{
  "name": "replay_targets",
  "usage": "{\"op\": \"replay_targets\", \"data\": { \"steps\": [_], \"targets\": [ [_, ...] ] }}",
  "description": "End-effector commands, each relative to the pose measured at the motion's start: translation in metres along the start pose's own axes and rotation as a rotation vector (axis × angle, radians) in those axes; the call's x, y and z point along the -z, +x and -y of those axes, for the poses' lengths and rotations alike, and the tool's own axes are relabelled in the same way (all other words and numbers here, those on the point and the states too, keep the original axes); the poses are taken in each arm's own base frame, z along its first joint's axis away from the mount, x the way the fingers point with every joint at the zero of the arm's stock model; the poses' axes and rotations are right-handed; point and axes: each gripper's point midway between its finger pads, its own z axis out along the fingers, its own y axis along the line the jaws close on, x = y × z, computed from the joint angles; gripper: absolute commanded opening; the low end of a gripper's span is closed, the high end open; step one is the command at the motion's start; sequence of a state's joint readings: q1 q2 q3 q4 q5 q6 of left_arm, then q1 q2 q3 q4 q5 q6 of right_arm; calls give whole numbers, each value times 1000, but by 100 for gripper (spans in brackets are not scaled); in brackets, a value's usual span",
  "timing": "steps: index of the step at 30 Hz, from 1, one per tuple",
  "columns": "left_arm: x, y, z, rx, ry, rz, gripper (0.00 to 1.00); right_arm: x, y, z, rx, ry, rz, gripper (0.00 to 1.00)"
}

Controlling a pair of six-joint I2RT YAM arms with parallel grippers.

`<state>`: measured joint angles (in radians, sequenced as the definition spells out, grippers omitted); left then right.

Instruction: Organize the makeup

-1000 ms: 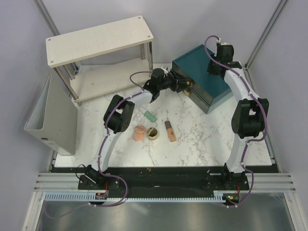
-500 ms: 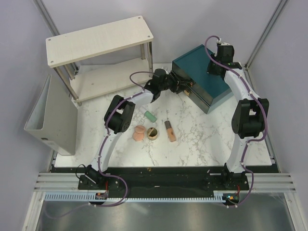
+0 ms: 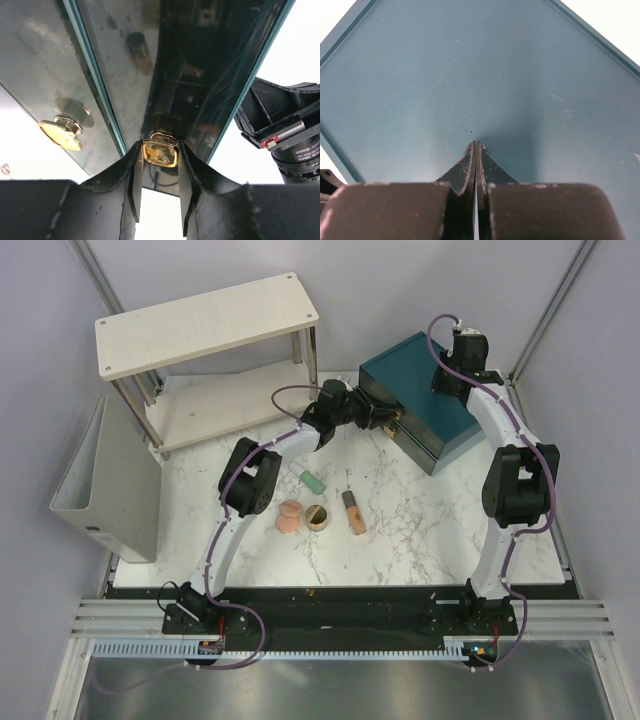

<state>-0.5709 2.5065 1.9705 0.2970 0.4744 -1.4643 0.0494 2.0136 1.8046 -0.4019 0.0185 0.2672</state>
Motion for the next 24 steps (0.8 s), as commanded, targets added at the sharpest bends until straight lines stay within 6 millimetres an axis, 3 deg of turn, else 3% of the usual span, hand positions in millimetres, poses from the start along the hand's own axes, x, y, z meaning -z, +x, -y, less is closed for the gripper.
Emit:
{"op": "replay_targets", "data": {
  "steps": [1,2,4,12,17,18,20,24],
  "targets": [
    [9,5,-15,-24,-59,27,16,-6,43,7,-7,17,-132,0],
    [14,4,-5,-37,-46,32,15,-7,44,6,-6,18,-133,0],
    [21,6,-12,-56,-59,31,11,-6,47,7,-9,20,-141,0],
    [50,14,4,-122,-57,24,7,-7,54,10,-11,26,-158,0],
    [75,14,-11,-120,-107,45,7,-7,55,10,-10,27,-161,0],
    [82,16,-21,-112,-131,48,7,-7,56,10,-10,26,-164,0],
    [94,14,-17,-134,-134,58,7,-8,58,11,-12,29,-170,0],
    [111,19,-27,-152,-166,51,8,-9,63,12,-16,33,-181,0]
  ]
}}
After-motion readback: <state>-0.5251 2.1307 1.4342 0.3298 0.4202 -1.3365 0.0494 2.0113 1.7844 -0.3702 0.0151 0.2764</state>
